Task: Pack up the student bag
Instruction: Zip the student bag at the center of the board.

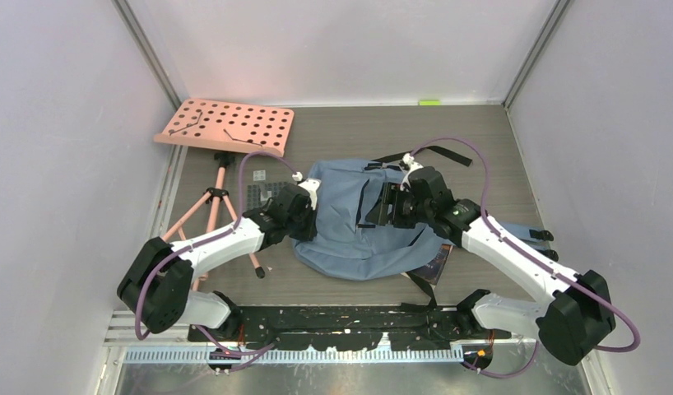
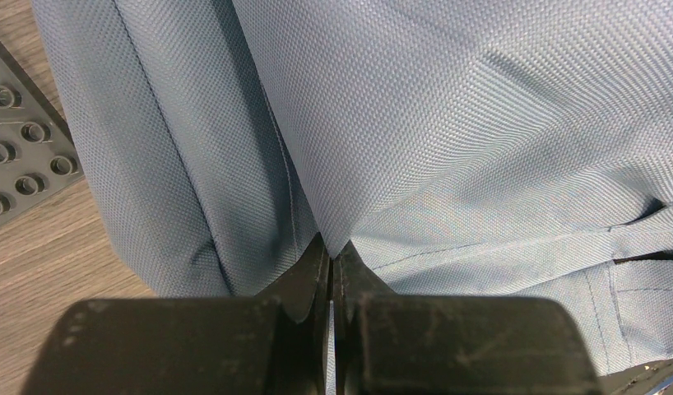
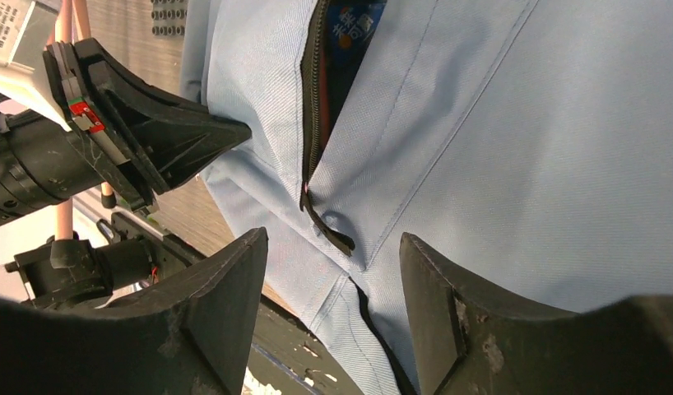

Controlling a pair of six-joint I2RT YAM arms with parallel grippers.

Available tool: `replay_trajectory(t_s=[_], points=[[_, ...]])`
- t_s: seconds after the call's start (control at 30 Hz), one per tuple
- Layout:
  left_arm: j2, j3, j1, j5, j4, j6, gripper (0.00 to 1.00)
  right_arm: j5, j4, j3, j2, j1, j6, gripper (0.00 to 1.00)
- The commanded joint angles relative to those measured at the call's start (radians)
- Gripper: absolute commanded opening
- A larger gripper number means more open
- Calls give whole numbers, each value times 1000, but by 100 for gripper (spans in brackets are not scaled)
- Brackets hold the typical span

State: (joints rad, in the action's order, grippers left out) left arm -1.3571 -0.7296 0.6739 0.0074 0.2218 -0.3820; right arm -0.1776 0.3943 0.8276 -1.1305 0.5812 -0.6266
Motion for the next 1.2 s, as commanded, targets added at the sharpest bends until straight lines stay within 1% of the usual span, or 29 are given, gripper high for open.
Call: replay_trajectory(t_s=[0.0, 0.17, 0.3, 0.43, 0.5, 0.6, 0.63, 0.67, 0.7, 0.77, 0.83, 0.93, 1.17], points=[[18, 3, -5, -12, 8, 6, 0, -61, -69, -21, -24, 0, -20, 66], [16, 1, -4, -12, 5, 5, 0, -97, -79, -23, -85, 3, 14, 63], [16, 1, -5, -12, 10, 5, 0, -110, -110, -14, -126, 7, 18, 56], [21, 1, -4, -12, 13, 5, 0, -116, -138, -11, -135, 9, 9, 46], [19, 2, -4, -12, 13, 5, 0, -114, -144, -11, -142, 9, 8, 37], [18, 2, -4, -12, 13, 5, 0, -121, -139, -6, -154, 9, 10, 27], [18, 2, -4, -12, 13, 5, 0, -125, -138, -4, -157, 9, 10, 20], [18, 2, -5, -12, 13, 5, 0, -125, -138, -3, -158, 9, 10, 16], [19, 4, -5, -12, 13, 5, 0, -127, -138, -1, -157, 9, 10, 7], [20, 7, -4, -11, 13, 6, 0, -126, -129, 9, -152, 9, 13, 1], [20, 12, -4, -12, 10, 11, 0, -117, -116, 32, -145, 9, 26, 1], [16, 22, -4, -15, 5, 21, 0, -76, -56, 95, -142, 9, 88, 1], [-5, 41, -5, -29, -4, 41, 0, 139, 88, 318, -218, 9, 218, 1]])
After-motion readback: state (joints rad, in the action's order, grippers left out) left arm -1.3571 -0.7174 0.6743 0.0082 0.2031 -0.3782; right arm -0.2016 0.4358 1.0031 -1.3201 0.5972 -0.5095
